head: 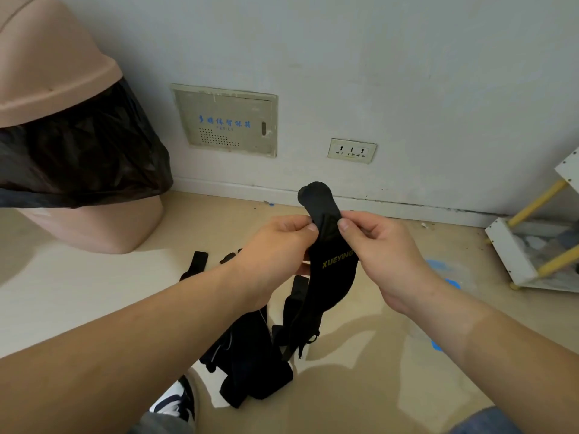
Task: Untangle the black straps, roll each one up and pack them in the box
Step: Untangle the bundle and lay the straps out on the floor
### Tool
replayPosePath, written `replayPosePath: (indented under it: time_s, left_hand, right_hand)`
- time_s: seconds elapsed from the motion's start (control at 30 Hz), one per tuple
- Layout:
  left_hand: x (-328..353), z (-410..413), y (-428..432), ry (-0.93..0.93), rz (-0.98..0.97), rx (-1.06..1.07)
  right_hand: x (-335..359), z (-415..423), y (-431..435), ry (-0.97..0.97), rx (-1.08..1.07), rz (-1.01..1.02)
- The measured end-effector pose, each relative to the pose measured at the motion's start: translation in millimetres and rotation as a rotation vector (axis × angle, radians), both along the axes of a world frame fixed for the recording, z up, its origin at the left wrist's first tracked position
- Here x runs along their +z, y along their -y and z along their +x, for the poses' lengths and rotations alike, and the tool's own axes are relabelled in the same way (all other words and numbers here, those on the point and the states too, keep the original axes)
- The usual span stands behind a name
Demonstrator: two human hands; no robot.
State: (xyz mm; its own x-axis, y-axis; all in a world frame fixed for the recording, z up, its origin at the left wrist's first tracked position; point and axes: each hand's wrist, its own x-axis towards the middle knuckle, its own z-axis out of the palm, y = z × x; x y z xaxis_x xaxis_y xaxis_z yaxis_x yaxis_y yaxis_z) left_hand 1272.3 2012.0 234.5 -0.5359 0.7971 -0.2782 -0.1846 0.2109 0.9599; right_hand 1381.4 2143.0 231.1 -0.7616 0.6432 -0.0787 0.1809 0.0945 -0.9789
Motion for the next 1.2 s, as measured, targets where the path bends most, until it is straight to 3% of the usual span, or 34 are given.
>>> replayPosePath:
  time_s: [0.2,0.33,0.53,0.67,0.77,0.87,1.03,1.2]
  left_hand:
    - [-1,5,1,-0.047,0.011,0.008]
    - [-5,9,3,-0.179,0.002,-0.009]
    - [4,15,1,-0.245,0.064,0.063]
    - [7,23,-6,-0.065,0.057,0.097]
    - [-8,41,-16,-0.123,-0.036,-0.048]
    - [-20,64,-27,-0.175,-0.100,-0.143]
    - [-32,82,-54,-0.211,-0.140,-0.147]
    - [-70,91,-91,-0.164,-0.194,-0.096]
  right_hand:
    - [-3,1,2,0.048,-0.021,0.005]
    - [-7,-1,-1,0.072,-0.060,-0.061]
    - [0,7,-4,0.140,0.123,-0.113]
    - [12,12,-5,0.062,-0.091,-0.048]
    - [25,20,-10,-0.045,-0.273,-0.222]
    - [36,33,-20,-0.059,-0.392,-0.263]
    - [23,47,-55,0.120,-0.404,-0.368]
    - [-8,73,-103,0.456,-0.073,-0.361]
